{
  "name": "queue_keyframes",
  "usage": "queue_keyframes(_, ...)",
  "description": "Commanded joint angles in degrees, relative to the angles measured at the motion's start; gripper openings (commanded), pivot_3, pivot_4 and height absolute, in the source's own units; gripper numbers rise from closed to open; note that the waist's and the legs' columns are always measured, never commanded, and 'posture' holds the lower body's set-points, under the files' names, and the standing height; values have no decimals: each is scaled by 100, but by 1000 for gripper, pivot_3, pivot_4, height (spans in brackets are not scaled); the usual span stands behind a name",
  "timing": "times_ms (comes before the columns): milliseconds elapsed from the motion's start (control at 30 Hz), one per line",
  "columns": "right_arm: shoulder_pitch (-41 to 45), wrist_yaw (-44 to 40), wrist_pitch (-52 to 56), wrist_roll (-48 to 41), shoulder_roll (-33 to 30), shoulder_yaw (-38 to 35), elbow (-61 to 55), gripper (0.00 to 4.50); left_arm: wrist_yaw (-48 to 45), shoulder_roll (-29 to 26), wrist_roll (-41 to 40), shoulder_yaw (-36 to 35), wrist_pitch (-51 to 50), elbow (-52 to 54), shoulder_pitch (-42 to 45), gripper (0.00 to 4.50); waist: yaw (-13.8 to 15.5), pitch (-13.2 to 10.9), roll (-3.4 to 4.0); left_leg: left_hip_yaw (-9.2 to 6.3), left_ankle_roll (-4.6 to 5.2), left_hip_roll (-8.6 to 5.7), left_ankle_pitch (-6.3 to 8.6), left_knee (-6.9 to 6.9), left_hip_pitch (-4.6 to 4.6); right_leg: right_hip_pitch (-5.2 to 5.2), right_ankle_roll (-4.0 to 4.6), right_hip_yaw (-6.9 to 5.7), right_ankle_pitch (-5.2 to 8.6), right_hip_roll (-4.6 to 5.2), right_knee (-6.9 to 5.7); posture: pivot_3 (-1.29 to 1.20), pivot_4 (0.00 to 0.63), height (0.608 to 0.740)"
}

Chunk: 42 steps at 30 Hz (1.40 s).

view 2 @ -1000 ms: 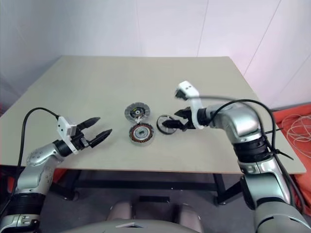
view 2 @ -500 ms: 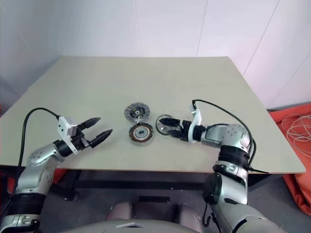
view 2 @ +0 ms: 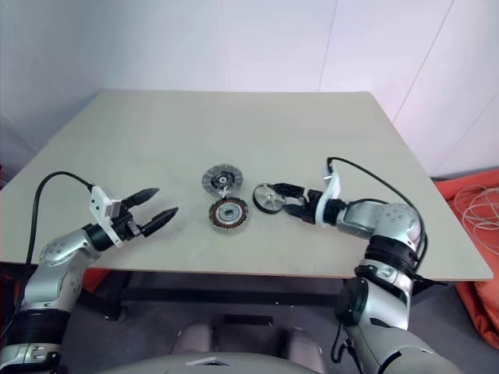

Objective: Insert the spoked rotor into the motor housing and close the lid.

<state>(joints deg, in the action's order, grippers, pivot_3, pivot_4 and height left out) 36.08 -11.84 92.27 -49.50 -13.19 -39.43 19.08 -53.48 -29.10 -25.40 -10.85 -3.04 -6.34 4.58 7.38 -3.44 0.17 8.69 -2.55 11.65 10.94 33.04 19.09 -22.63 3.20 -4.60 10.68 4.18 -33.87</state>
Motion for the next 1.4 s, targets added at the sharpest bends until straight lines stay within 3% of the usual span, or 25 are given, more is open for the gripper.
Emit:
queue_keyframes(33,-23,66,23,-125,-148,-67,52,4486,-30,-47,-56,-42,10,108,174,4500,0,0,0,0,0,1,0,-2,0,-1,0,-1,0,0,0,0,0,740)
queue_keyframes(333,-223,49,-48,267,244,24,211,4486,-33,-24,-48,-29,18,108,194,4500,-25,3,3,5,0,2,0,-6,2,-10,0,-2,0,-1,0,0,0,740)
queue_keyframes(767,187,323,-537,367,935,-187,472,4486,-6,-39,-36,-42,21,135,206,4500,-33,4,5,7,-7,4,-4,-6,-2,-13,0,-3,0,0,1,0,0,740)
queue_keyframes(867,196,378,-584,366,951,-215,471,3922,-3,-44,-38,-48,18,143,204,4500,-28,4,6,6,-7,5,-4,-8,0,-14,0,-3,0,0,0,0,0,740)
queue_keyframes(1200,196,649,-800,377,966,-308,450,366,9,-34,-41,-57,29,156,167,4500,-29,4,8,7,-6,3,-4,-14,3,-18,0,-3,0,0,1,0,0,740)
queue_keyframes(1400,330,699,-406,148,904,-542,183,286,10,-30,-41,-51,23,151,173,4500,-22,3,9,7,-7,3,-4,-14,0,-16,0,-3,0,0,2,0,0,740)
